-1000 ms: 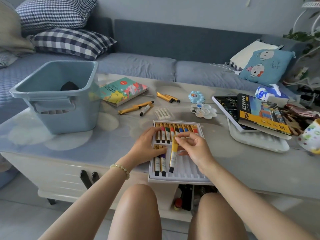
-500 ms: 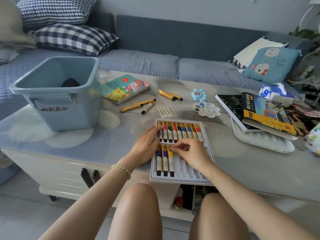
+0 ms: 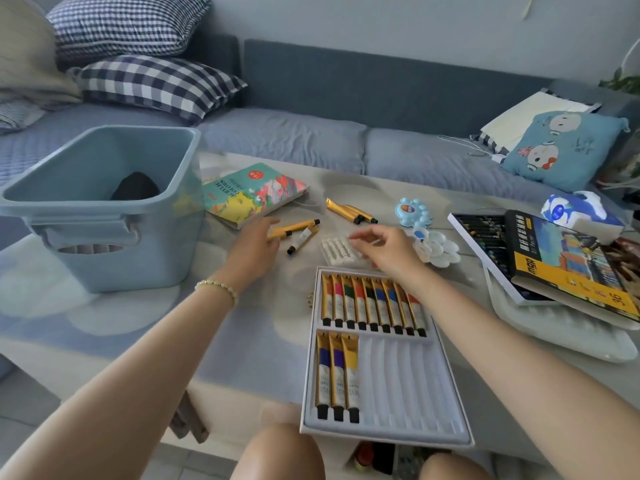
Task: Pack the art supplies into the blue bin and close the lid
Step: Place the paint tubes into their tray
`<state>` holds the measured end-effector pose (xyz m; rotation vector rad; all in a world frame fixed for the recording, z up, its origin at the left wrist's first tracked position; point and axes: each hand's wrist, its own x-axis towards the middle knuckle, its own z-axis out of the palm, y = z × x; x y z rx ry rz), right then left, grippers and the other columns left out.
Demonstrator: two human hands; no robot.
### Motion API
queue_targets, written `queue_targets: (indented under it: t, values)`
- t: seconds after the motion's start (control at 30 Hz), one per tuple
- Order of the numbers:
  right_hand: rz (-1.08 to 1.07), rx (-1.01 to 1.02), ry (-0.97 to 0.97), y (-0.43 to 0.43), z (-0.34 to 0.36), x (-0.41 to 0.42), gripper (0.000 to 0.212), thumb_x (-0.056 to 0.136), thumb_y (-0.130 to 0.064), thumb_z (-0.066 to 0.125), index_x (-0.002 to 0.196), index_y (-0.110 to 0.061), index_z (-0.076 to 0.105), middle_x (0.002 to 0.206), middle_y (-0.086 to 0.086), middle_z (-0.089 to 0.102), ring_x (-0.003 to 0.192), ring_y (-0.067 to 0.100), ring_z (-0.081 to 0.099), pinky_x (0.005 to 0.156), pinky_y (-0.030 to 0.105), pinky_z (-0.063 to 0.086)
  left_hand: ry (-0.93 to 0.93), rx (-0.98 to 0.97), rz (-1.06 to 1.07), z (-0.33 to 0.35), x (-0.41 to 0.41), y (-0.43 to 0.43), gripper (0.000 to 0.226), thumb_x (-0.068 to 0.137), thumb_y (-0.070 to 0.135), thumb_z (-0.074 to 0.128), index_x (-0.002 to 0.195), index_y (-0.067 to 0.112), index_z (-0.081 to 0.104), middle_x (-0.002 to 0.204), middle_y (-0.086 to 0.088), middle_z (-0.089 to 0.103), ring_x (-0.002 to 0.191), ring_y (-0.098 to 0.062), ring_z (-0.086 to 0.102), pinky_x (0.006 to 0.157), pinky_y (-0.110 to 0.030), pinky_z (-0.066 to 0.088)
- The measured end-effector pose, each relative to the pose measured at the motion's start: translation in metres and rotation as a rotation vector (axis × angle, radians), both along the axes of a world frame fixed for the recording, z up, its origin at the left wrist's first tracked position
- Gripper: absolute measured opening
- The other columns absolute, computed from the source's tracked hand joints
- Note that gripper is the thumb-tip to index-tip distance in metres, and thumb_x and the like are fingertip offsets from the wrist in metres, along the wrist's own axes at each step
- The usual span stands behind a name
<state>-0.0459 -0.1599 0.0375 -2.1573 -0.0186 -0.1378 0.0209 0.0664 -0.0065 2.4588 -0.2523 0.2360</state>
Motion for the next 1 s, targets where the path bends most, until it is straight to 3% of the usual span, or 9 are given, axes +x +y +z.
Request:
queue_targets:
  t: [0.07,0.17,0.23,0.33,0.47,0.57,0.7,0.83,1.0]
  values:
    - [0.042,-0.066,-0.002,0.009,-0.002,0.030,0.019,0.092,-0.021,0.057,0.110,-0.021,0.064,0.101,-0.007,0.061,0.092,0.008,0.057,0.069,0.015,0.043,0.035,0.078,0.034,-0.002,0.020,0.008,0.037,0.094,0.023,0.054,0.131,0.019,0.053,0.141,-0.006,0.048,0.138,-0.022,0.034,0.108,-0.038,0.035]
    - [0.116,-0.200,0.024,0.029,-0.012,0.063,0.025,0.095,-0.022,0.052,0.118,-0.024,0.061,0.104,-0.006,0.055,0.088,0.007,0.053,0.069,0.018,0.041,0.053,0.208,0.079,-0.006,0.035,0.018,0.027,0.090,0.030,0.061,0.116,0.020,0.063,0.122,-0.005,0.061,0.114,-0.028,0.054,0.093,-0.040,0.047]
    - [0.172,-0.374,-0.003,0.041,-0.020,0.081,0.030,0.094,-0.019,0.053,0.123,-0.025,0.059,0.113,-0.003,0.053,0.099,0.011,0.051,0.082,0.024,0.043,0.023,0.281,0.076,-0.012,0.040,0.025,0.023,0.086,0.034,0.066,0.106,0.023,0.066,0.112,-0.005,0.064,0.103,-0.027,0.057,0.085,-0.039,0.050]
    - [0.222,-0.648,-0.030,0.054,-0.031,0.099,0.036,0.091,-0.015,0.053,0.124,-0.027,0.058,0.125,0.005,0.047,0.117,0.020,0.044,0.099,0.035,0.040,0.018,0.175,0.098,-0.019,0.041,0.032,0.019,0.080,0.037,0.072,0.092,0.025,0.063,0.092,0.001,0.063,0.090,-0.023,0.059,0.071,-0.031,0.047]
    - [0.264,-0.823,-0.082,0.055,-0.036,0.111,0.031,0.090,-0.024,0.056,0.122,-0.025,0.057,0.126,0.004,0.045,0.121,0.022,0.039,0.100,0.035,0.034,0.033,0.172,0.133,-0.021,0.040,0.036,0.030,0.075,0.050,0.074,0.078,0.026,0.055,0.084,0.002,0.062,0.082,-0.022,0.057,0.062,-0.028,0.039]
    - [0.271,-0.805,-0.110,0.048,-0.032,0.114,0.025,0.088,-0.031,0.061,0.111,-0.022,0.059,0.121,0.002,0.050,0.118,0.020,0.043,0.100,0.033,0.031,0.071,-0.009,0.183,-0.016,0.037,0.034,0.031,0.070,0.050,0.078,0.075,0.023,0.061,0.072,0.004,0.061,0.072,-0.018,0.057,0.055,-0.027,0.034]
    - [0.210,-0.760,-0.179,0.044,-0.034,0.109,0.023,0.086,-0.033,0.064,0.105,-0.021,0.061,0.112,-0.002,0.057,0.110,0.017,0.049,0.099,0.033,0.033,0.085,-0.367,0.127,0.001,0.031,0.028,0.028,0.072,0.030,0.082,0.060,0.025,0.056,0.059,0.008,0.053,0.060,-0.008,0.047,0.053,-0.020,0.032]
    - [0.213,-0.769,-0.212,0.044,-0.037,0.109,0.020,0.087,-0.034,0.063,0.102,-0.020,0.064,0.106,-0.002,0.060,0.105,0.016,0.051,0.098,0.032,0.036,0.052,-0.684,0.089,0.015,0.027,0.023,0.014,0.077,0.024,0.078,0.082,0.019,0.067,0.090,0.000,0.072,0.086,-0.009,0.065,0.076,-0.019,0.047]
    - [0.059,-0.433,-0.368,0.039,-0.025,0.088,0.029,0.092,-0.039,0.054,0.097,-0.012,0.063,0.092,-0.001,0.065,0.089,0.015,0.057,0.082,0.031,0.044,0.026,-0.914,-0.008,0.041,0.010,0.006,0.010,0.093,0.024,0.060,0.100,0.017,0.058,0.086,0.005,0.071,0.078,-0.004,0.068,0.077,-0.019,0.052]
